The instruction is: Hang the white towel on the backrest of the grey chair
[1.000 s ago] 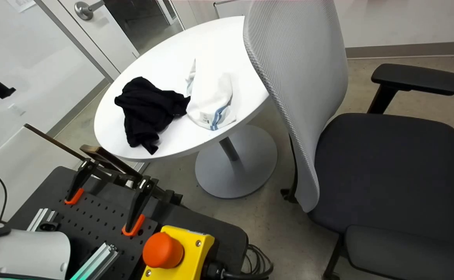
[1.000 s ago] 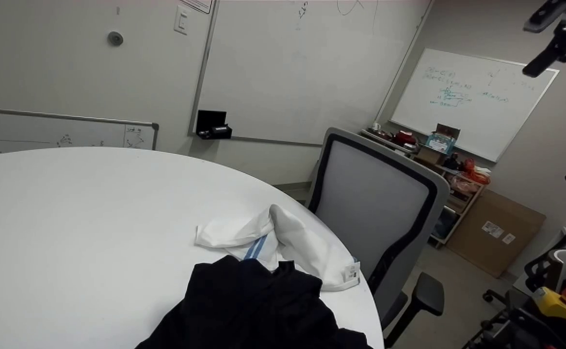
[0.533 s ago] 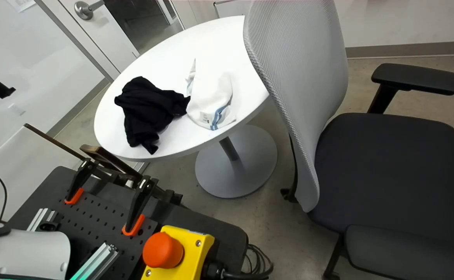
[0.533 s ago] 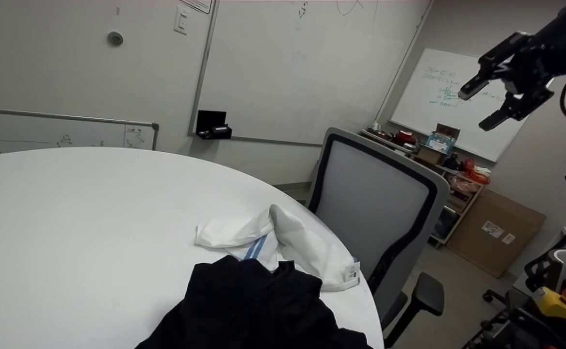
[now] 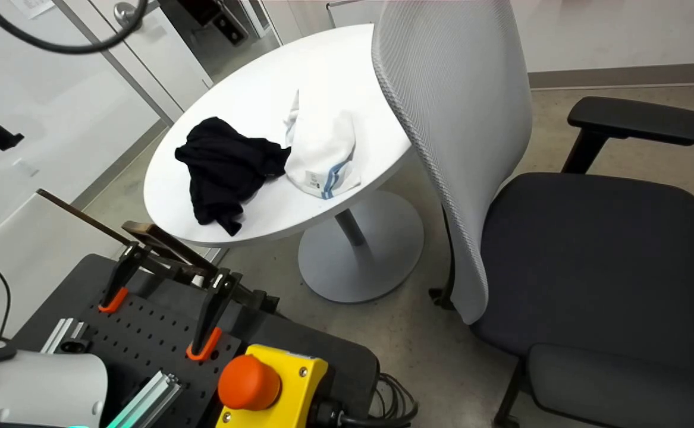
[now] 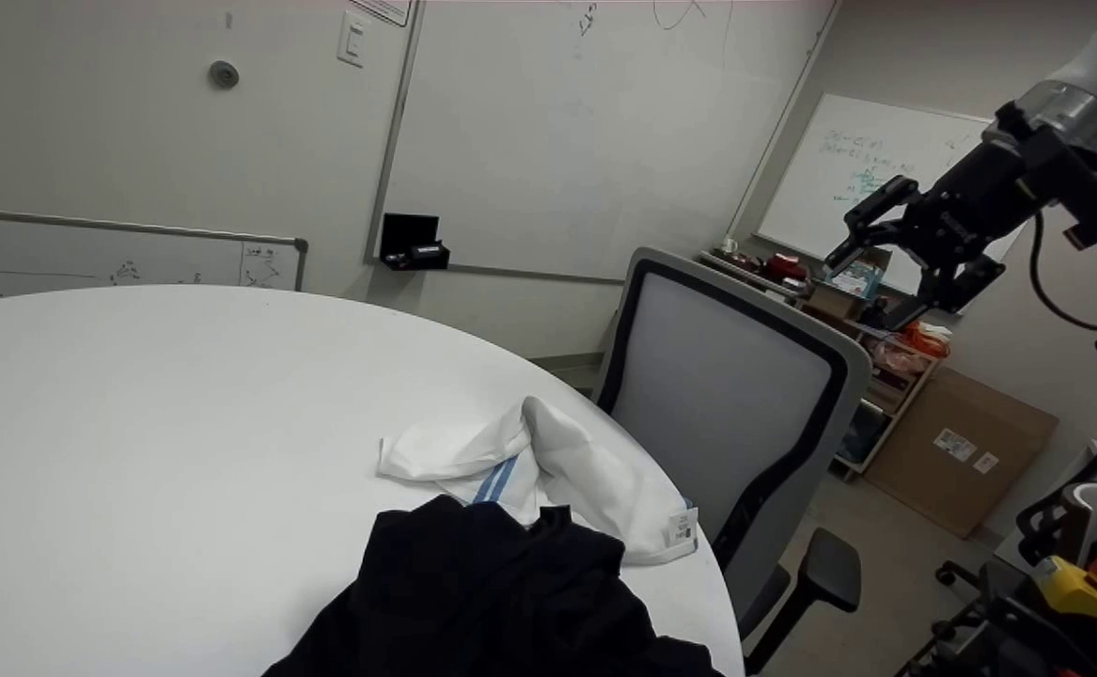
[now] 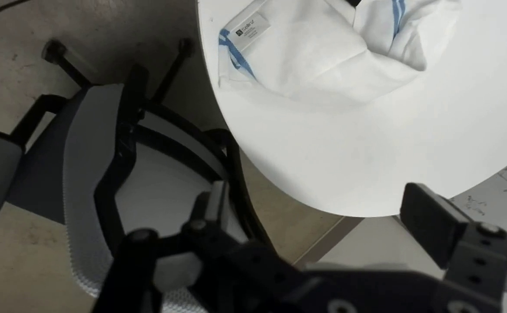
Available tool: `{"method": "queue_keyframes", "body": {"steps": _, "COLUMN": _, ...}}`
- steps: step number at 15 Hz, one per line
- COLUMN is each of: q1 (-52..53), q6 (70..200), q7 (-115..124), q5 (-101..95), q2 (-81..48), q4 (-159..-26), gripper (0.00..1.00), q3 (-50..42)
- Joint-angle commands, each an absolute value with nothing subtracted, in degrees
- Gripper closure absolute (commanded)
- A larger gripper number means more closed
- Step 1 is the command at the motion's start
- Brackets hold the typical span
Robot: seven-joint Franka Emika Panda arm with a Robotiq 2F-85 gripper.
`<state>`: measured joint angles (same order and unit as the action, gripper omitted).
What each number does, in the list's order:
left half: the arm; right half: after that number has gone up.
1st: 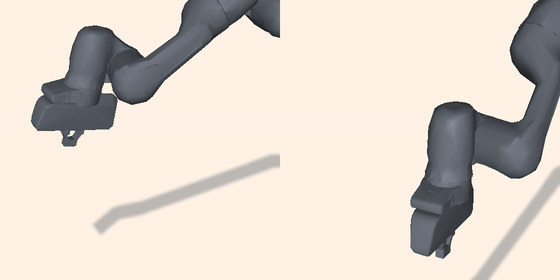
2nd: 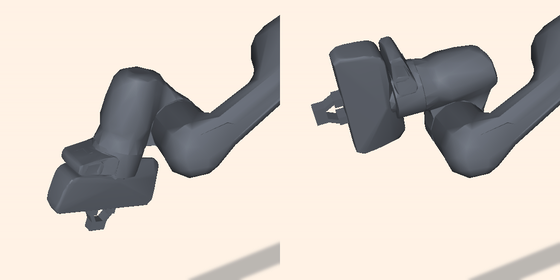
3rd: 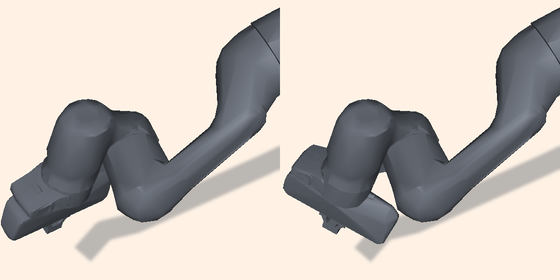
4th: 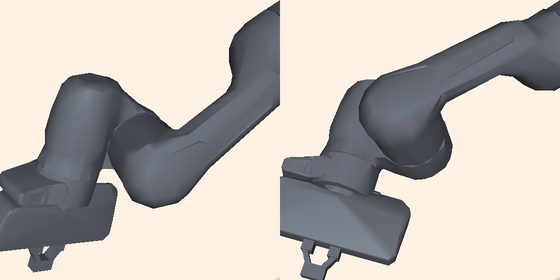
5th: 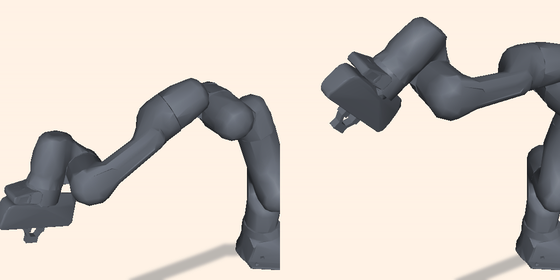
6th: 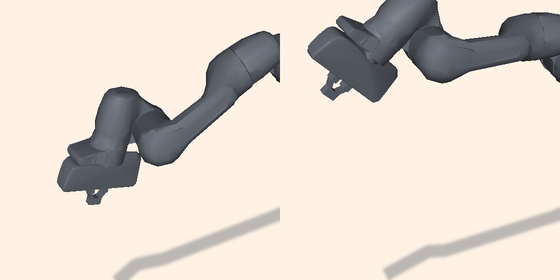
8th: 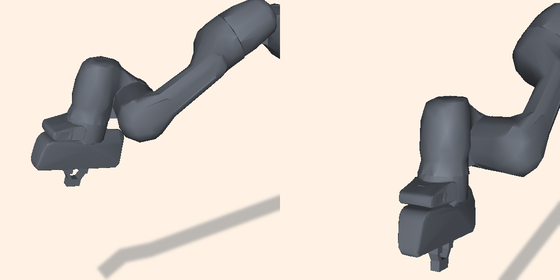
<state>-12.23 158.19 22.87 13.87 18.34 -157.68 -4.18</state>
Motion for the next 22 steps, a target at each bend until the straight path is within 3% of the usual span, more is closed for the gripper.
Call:
{"method": "queue_keyframes", "body": {"steps": 1, "q1": -11.62, "q6": 163.63, "q7": 27.29, "q5": 16.09, "q2": 9.73, "q4": -154.73, "gripper": 0.0, "q3": -4.05}}
{"method": "queue_keyframes", "body": {"steps": 8, "q1": -9.27, "q6": 167.79, "q7": 26.48, "q5": 22.43, "q2": -3.87, "q4": -146.96, "gripper": 0.0, "q3": -3.95}}
{"method": "queue_keyframes", "body": {"steps": 17, "q1": -8.44, "q6": 166.15, "q7": 26.95, "q5": 20.75, "q2": -3.29, "q4": -149.19, "gripper": 0.0, "q3": -6.26}}
{"method": "queue_keyframes", "body": {"steps": 22, "q1": -7.79, "q6": 177.04, "q7": 30.11, "q5": 22.16, "q2": -9.24, "q4": -150.64, "gripper": 0.0, "q3": -7.21}}
